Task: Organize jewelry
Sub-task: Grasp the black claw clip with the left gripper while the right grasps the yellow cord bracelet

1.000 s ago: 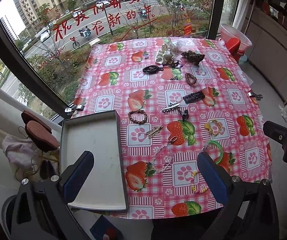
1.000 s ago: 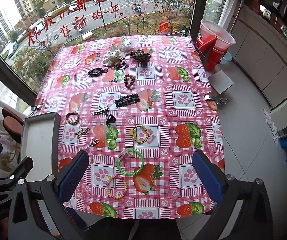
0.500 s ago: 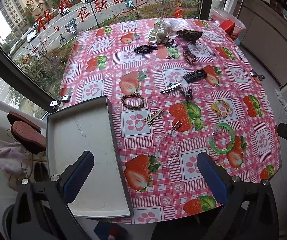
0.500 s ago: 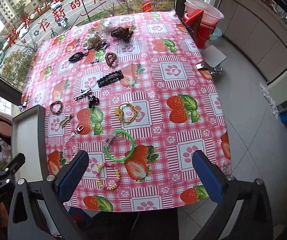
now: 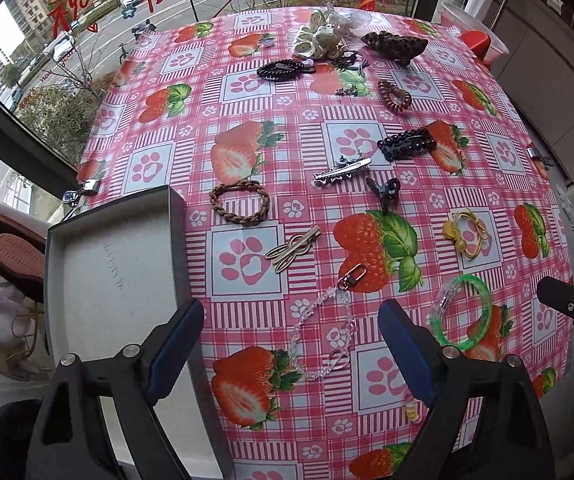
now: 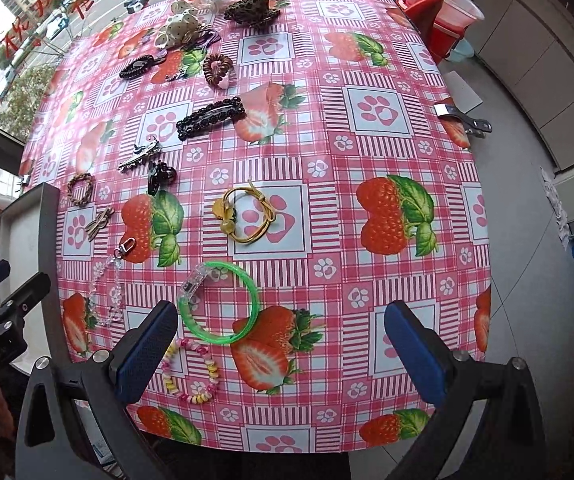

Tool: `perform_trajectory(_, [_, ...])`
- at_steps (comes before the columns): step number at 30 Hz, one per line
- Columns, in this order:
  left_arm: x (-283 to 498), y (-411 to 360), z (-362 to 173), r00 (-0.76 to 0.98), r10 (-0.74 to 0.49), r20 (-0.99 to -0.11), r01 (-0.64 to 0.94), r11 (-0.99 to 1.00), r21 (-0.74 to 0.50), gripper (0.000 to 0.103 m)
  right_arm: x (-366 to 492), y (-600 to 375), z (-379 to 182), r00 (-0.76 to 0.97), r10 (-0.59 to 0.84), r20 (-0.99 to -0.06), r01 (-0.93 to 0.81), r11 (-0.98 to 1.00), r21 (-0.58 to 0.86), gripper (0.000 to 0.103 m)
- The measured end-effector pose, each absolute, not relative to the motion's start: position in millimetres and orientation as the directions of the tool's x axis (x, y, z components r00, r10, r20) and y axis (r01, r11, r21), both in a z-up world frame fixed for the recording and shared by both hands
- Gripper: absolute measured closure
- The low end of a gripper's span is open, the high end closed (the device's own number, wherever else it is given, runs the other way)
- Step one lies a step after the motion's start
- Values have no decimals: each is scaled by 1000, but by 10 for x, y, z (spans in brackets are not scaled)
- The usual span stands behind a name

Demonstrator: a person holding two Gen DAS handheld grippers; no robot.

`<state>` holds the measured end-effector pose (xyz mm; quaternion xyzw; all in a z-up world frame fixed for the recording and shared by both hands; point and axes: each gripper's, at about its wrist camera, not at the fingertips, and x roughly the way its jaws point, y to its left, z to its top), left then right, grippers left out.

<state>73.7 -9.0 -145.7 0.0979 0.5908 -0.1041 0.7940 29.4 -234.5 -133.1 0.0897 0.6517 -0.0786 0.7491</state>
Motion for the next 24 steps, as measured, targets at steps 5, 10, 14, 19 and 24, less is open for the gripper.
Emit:
perform_trajectory(5, [996, -219, -1718, 275, -29, -961, 279, 959, 51, 8, 549, -2422, -1570, 113, 7, -994, 198, 980, 30, 0])
perform_trajectory(10, [1192, -397, -1868, 252, -51, -966, 279, 960, 22, 8, 753, -2450, -1770, 107, 29, -994, 172, 984, 47, 0])
perform_trajectory(14, [1317, -645, -1937, 239, -107, -965, 301, 953, -31, 8, 884, -2446, -1925, 108, 43, -993, 157, 986, 60, 0])
perform_trajectory(19, [1457, -872, -2126, 199, -135, -971, 304, 950, -70, 8, 1004, -2402, -2105, 108, 27, -994, 114, 993, 39, 1])
perform_trajectory(24, [1547, -991, -2267, 167, -134, -977, 293, 953, -81, 23, 1079, -2343, -2257, 103, 4, -995, 87, 996, 13, 13])
